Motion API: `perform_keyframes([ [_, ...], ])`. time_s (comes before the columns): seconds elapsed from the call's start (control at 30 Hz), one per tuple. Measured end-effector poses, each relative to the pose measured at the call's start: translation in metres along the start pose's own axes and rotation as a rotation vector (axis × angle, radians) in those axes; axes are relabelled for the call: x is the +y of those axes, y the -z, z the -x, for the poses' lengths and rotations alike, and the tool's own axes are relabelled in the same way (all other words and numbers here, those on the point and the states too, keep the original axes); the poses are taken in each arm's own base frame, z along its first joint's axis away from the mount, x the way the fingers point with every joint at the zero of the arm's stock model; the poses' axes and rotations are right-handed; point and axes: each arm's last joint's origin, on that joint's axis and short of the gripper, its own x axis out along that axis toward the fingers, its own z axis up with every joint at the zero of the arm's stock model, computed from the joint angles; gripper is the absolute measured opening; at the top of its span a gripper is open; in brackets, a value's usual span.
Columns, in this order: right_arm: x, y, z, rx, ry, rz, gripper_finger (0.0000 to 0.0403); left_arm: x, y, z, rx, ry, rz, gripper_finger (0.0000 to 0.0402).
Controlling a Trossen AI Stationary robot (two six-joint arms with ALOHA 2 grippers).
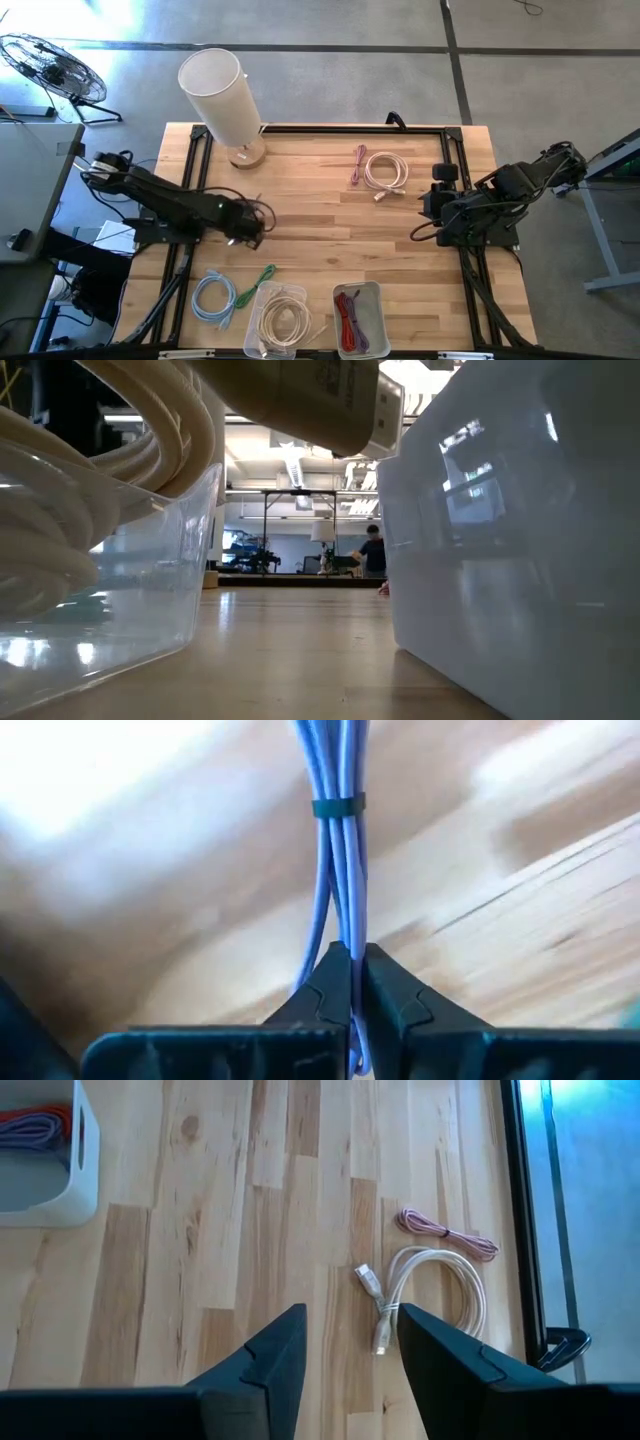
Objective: Pick & Place USB Port
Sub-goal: Put the violet USB cable into the gray bin
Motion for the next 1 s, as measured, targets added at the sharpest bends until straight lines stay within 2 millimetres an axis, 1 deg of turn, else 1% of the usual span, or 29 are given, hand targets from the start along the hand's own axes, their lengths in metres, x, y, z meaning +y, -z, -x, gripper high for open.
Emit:
perform_keyframes([
  [0.1,0.000,0.000,0.000,0.000,0.000,0.007,0.0149,-0.015,-0.006,0.026,-0.134,0.040,-0.024,0.0004],
  [0.23,0.000,0.000,0.000,0.000,0.001,0.007,0.0149,-0.041,-0.013,0.072,-0.377,0.161,-0.069,0.0003],
  [0.3,0.000,-0.002,0.000,-0.021,-0.004,-0.003,0.0149,-0.054,-0.013,0.097,-0.532,0.239,-0.107,0.0002],
  [0.37,0.001,-0.007,0.002,-0.085,-0.022,-0.018,0.0149,-0.068,-0.012,0.122,-0.712,0.318,-0.164,0.0002],
  [0.47,0.002,-0.018,0.009,-0.238,-0.102,-0.025,0.0149,-0.085,-0.008,0.154,-0.939,0.392,-0.281,0.0001],
  [0.57,0.002,-0.032,0.021,-0.434,-0.211,-0.013,0.0149,-0.098,-0.009,0.174,-1.099,0.460,-0.368,0.0001],
  [0.67,0.002,-0.045,0.035,-0.631,-0.311,0.014,0.0149,-0.109,-0.011,0.183,-1.189,0.507,-0.416,0.0001],
  [0.8,0.001,-0.058,0.047,-0.813,-0.362,-0.005,0.0149,-0.125,-0.011,0.179,-1.242,0.527,-0.480,0.0000],
  [0.9,0.001,-0.065,0.047,-0.855,-0.355,-0.026,0.0150,-0.139,-0.016,0.171,-1.254,0.573,-0.520,0.0000],
  [1.0,0.000,-0.069,0.040,-0.833,-0.366,-0.046,0.0161,-0.153,-0.020,0.162,-1.255,0.647,-0.552,0.0000],
])
